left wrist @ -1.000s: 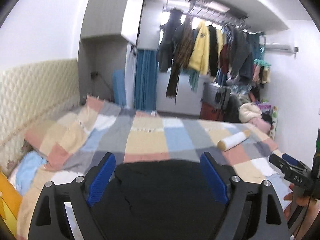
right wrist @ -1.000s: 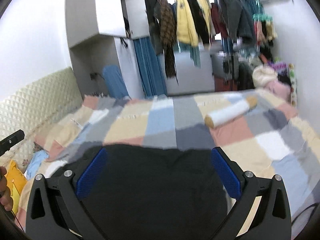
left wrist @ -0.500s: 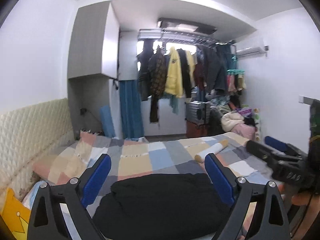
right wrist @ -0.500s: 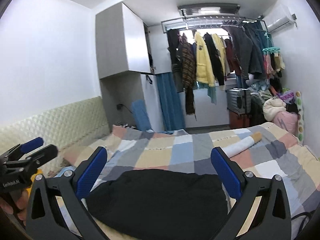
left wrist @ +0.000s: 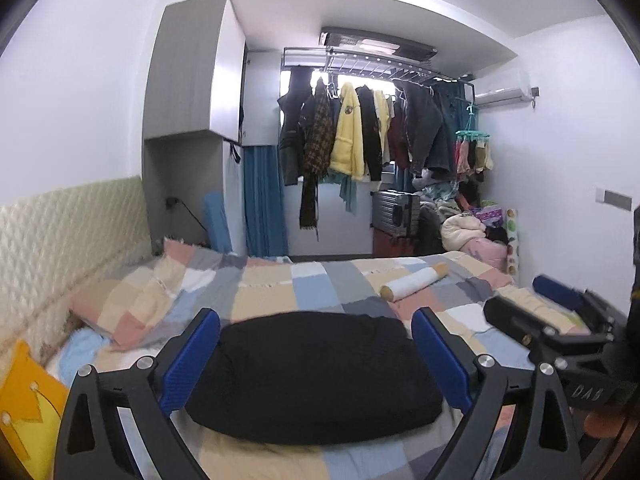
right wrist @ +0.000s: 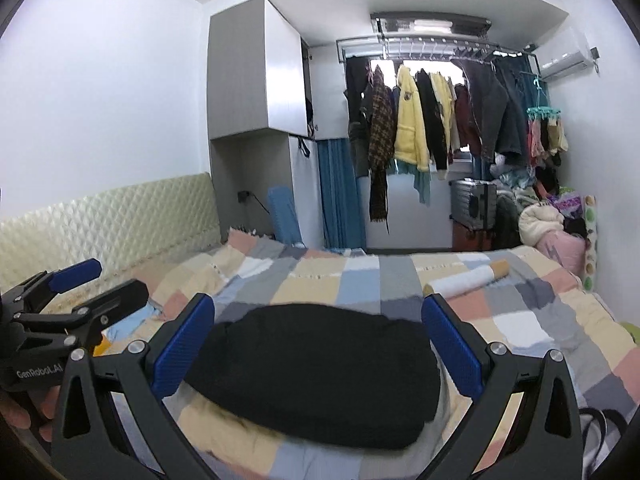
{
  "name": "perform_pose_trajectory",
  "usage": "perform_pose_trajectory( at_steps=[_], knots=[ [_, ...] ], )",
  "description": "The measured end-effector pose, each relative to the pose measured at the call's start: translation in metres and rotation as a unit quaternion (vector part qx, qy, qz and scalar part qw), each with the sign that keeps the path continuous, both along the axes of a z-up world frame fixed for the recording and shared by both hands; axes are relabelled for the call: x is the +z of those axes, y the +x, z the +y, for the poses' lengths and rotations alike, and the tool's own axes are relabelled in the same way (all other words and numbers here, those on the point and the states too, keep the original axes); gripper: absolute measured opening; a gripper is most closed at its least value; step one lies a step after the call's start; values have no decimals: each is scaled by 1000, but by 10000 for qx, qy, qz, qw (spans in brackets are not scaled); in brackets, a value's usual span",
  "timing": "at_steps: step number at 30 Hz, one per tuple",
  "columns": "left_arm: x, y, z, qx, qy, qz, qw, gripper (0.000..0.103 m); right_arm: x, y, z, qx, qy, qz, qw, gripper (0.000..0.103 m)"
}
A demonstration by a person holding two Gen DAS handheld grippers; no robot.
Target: Fold large clothes
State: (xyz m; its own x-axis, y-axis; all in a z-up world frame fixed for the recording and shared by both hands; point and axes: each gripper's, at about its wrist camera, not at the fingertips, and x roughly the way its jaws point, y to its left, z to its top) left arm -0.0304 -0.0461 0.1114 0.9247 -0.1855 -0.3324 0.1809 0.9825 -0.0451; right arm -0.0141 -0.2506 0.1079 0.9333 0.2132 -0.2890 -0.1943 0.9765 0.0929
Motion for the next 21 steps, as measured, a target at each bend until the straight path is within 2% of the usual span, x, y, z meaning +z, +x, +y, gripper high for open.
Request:
perform_pose_trajectory(
  at_steps=[4, 9, 15, 21],
  knots=[
    [-14, 1, 0, 5, -96, 167, 9998, 97, -16, -6, -3, -58, 38, 284, 9996, 103],
    [-27, 5, -1, 82, -38, 387, 9992, 97, -30, -12, -3, -59, 72, 507, 9987, 103],
    [-29, 1, 4, 84, -129, 331, 9993, 97, -42, -15, -3, -99, 80, 687, 9976, 103],
    [-42, 14, 12, 326, 20, 551, 9979, 97, -50, -14, -5, -185, 25, 838, 9963, 103]
  ],
)
